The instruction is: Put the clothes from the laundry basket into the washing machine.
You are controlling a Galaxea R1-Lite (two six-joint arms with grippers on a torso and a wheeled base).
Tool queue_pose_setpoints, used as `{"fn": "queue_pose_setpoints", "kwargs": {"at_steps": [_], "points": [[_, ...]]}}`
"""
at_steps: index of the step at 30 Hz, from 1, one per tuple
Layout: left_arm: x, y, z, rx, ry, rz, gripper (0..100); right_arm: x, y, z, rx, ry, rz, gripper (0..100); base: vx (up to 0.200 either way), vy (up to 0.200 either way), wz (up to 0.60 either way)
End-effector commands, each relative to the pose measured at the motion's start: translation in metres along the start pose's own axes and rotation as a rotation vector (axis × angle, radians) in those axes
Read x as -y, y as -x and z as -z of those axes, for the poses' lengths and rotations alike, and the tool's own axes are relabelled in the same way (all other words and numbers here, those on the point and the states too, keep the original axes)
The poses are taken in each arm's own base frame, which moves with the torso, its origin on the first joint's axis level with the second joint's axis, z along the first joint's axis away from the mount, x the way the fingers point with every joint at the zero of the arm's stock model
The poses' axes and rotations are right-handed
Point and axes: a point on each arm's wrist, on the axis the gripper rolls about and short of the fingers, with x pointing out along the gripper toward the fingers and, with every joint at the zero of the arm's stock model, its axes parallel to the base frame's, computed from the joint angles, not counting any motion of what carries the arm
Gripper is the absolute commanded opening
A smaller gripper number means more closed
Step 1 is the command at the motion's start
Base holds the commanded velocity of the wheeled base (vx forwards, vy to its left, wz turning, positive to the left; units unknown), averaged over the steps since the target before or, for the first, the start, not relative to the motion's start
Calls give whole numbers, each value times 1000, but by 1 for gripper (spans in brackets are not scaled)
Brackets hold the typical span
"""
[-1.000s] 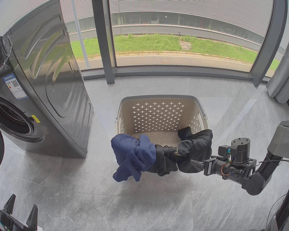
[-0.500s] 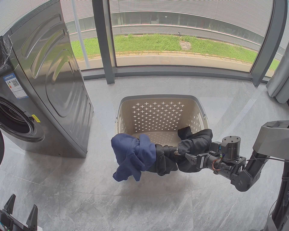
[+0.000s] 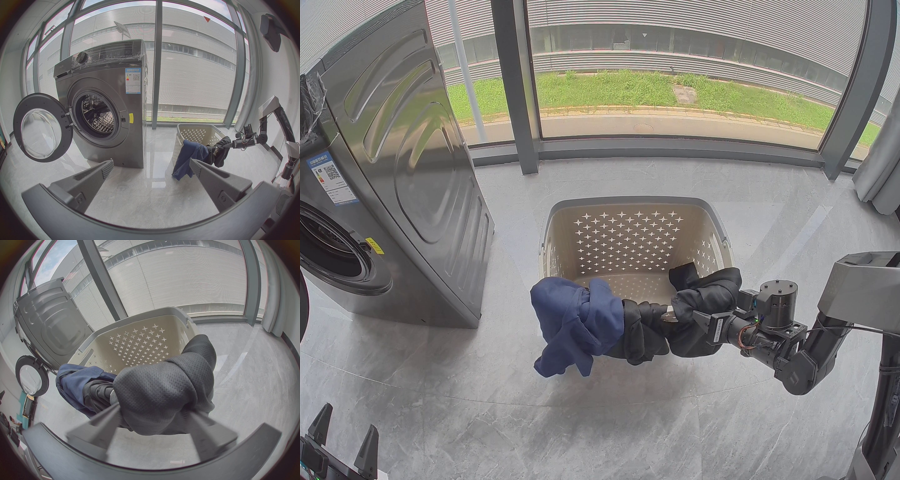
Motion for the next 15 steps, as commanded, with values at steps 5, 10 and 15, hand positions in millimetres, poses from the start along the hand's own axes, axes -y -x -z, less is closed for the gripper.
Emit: {"fn": "queue_pose_setpoints", "kwargs": {"at_steps": [5, 10, 15], "points": [[0, 0, 5, -3, 0, 0, 100, -3, 2, 3, -13, -20, -9, 0, 0, 0, 0], [0, 0, 5, -3, 0, 0, 100, -13, 18, 6, -18, -28, -37, 0, 0, 0, 0], [0, 0, 5, -3, 0, 0, 100, -29, 53, -3, 18, -14, -98, 0, 0, 0, 0]]}}
